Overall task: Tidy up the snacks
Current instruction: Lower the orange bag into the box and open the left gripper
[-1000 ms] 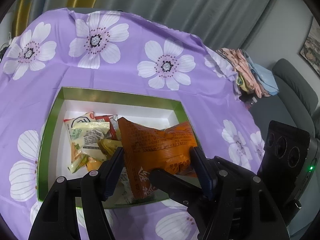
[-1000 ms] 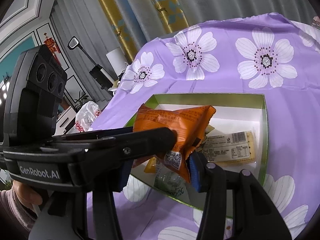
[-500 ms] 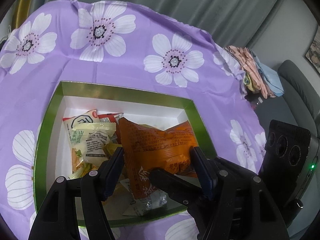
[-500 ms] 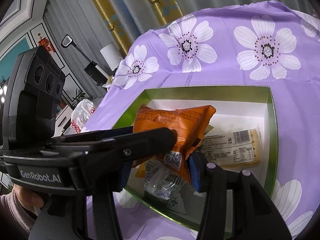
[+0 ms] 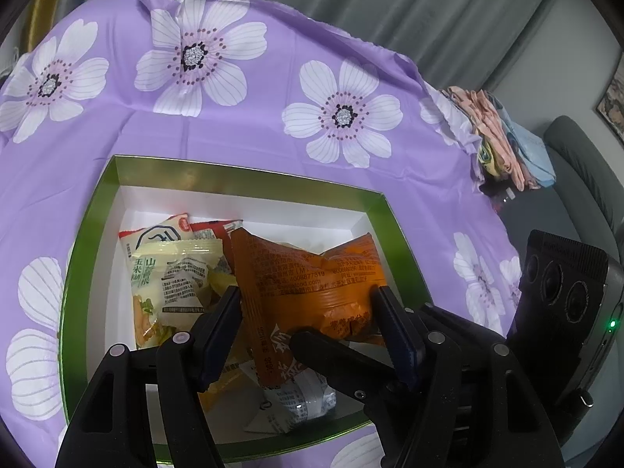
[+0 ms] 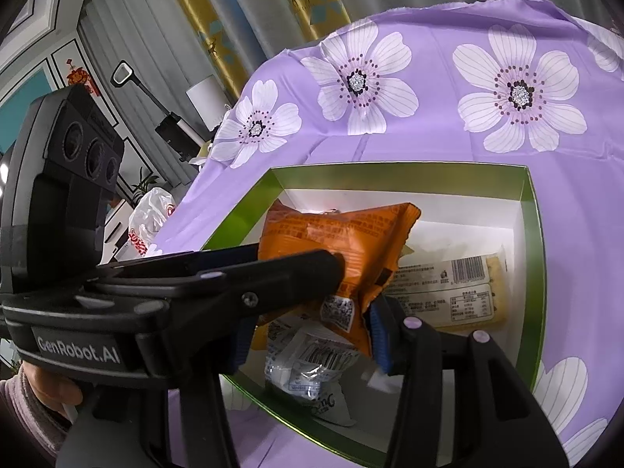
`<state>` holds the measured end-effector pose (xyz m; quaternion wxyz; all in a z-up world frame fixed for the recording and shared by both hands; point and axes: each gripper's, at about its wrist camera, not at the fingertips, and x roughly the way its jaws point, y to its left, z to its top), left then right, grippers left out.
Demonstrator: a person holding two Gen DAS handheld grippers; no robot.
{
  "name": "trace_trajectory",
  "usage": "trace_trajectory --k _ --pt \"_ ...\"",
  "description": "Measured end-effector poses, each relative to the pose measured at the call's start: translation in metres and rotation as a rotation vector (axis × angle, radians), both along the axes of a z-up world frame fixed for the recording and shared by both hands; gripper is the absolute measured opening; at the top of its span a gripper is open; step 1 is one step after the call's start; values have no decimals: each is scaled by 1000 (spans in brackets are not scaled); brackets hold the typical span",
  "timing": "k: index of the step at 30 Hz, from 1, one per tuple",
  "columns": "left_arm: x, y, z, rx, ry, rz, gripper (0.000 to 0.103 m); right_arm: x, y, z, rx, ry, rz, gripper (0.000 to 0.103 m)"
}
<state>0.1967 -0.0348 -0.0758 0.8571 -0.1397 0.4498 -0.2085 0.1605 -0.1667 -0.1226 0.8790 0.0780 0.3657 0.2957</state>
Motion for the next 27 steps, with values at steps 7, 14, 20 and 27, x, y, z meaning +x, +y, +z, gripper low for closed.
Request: trace_trajectory --k 7,14,20,27 --pt "2 -1 -3 5 3 -1 69 1 1 -1 -13 -3 -4 51" --pt "4 -1 -7 8 5 -3 69 2 2 -2 -25 -3 -7 51" --pt "5 -2 -9 17 8 -6 70 4 4 -4 -45 0 -13 52" --pt "4 -3 -10 22 11 -10 70 5 4 -6 -53 0 -20 52"
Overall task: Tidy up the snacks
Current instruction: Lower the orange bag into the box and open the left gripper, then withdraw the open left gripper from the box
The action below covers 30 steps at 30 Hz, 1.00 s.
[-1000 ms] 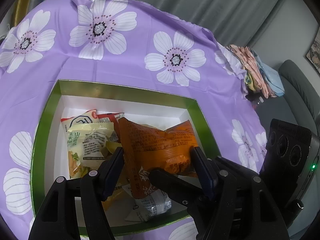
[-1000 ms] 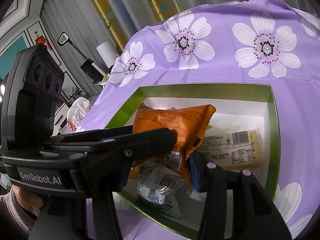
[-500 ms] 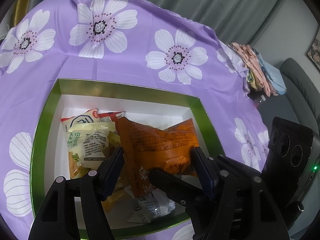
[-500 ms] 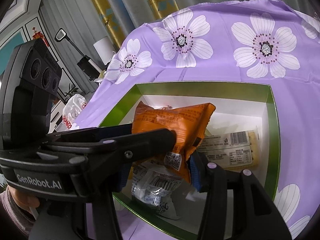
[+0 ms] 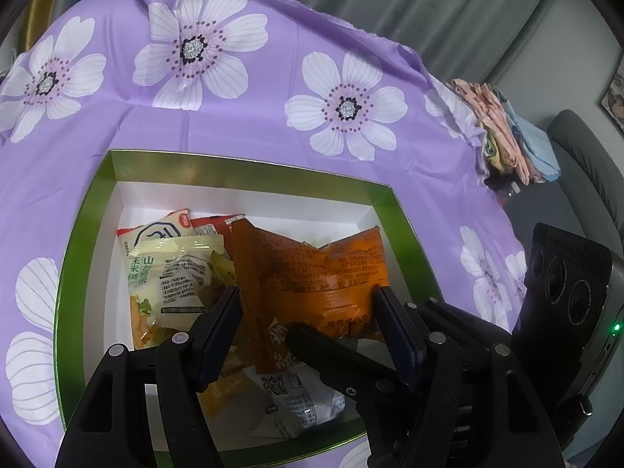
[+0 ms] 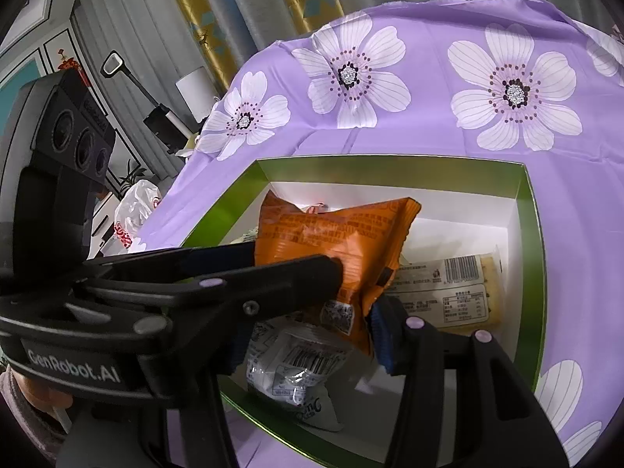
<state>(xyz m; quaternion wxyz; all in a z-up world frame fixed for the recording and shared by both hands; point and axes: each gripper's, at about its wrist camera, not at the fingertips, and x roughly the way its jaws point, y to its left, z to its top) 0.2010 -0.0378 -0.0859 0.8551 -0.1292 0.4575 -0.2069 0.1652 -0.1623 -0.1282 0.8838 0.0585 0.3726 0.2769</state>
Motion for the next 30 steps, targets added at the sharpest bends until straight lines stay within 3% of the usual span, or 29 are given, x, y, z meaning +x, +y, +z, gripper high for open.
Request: trace_trajectory --k 19,21,22,24,27,30 --pt "-2 -3 -2 16 1 -8 70 -2 1 1 -26 10 -18 56" --pt "-5 -6 -1 41 -10 -14 70 -6 2 4 -70 4 -33 60" --pt "-8 -8 1 56 -23 -20 72 -11 0 9 -102 -17 -47 67" --pt "-14 -8 6 80 -44 -27 86 -26 -11 19 -135 -69 -74 78" --pt "-27 -7 21 109 -97 -9 97 -49 -38 35 -169 -136 -143 94" --pt "-38 -1 36 131 -119 29 99 -67 -69 49 -212 -175 -243 100"
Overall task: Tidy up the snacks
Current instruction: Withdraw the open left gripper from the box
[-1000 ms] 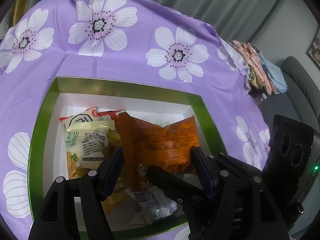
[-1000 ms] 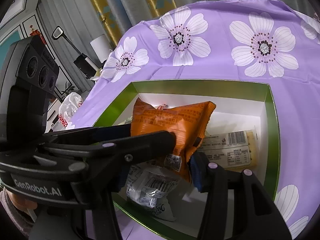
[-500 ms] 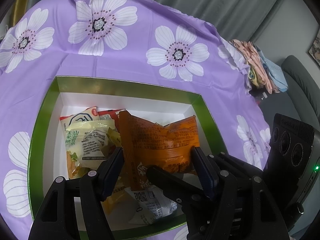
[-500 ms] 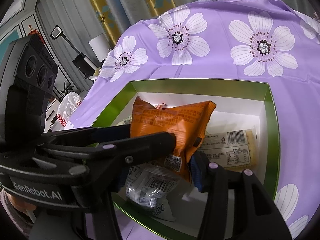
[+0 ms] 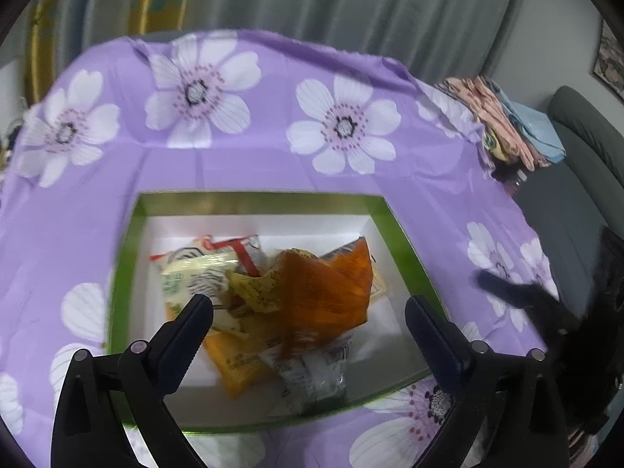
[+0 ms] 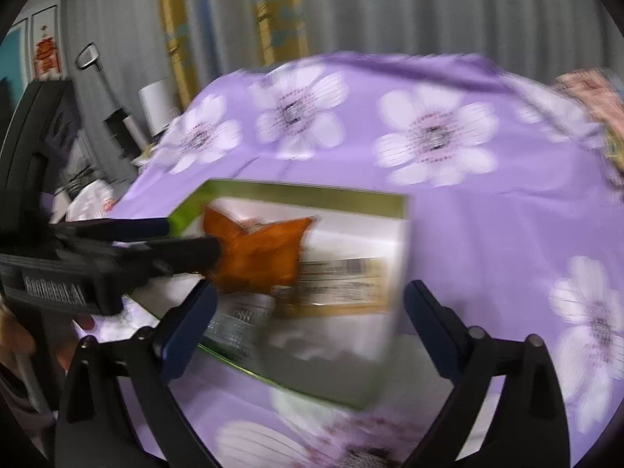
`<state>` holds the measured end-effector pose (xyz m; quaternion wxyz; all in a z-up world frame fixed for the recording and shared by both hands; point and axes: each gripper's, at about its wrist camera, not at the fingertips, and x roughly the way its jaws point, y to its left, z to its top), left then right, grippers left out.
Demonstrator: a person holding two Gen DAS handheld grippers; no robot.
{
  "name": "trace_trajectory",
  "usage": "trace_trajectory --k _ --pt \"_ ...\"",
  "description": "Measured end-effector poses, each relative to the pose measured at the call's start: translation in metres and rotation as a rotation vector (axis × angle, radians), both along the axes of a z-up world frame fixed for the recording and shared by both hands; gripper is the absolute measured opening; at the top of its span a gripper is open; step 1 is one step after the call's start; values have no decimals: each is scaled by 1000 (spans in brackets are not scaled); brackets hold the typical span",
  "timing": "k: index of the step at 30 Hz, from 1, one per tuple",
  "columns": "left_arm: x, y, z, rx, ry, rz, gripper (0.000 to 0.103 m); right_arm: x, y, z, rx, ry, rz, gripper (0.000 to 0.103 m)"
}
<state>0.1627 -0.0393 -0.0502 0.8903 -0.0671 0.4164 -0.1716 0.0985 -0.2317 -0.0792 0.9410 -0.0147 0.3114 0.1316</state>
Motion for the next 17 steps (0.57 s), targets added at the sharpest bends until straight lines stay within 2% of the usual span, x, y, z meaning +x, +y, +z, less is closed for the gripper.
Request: trace_trajectory --k 3,5,7,11,15,17 --pt "-14 4 14 37 -9 47 99 -13 -18 18 -52 -13 -87 103" --pt "-26 4 28 107 -39 93 100 -19 -15 28 -70 -14 -96 103" --pt "-37 4 42 131 -61 114 102 -24 -5 40 -77 -11 -78 103" --pt "-56 15 65 79 -66 115 102 -28 16 55 -45 6 -35 103" --pt "-68 27 82 145 -106 204 102 -37 33 63 -41 -1 -4 103" --pt "-67 31 84 163 -83 235 102 -41 41 67 -57 -6 7 103"
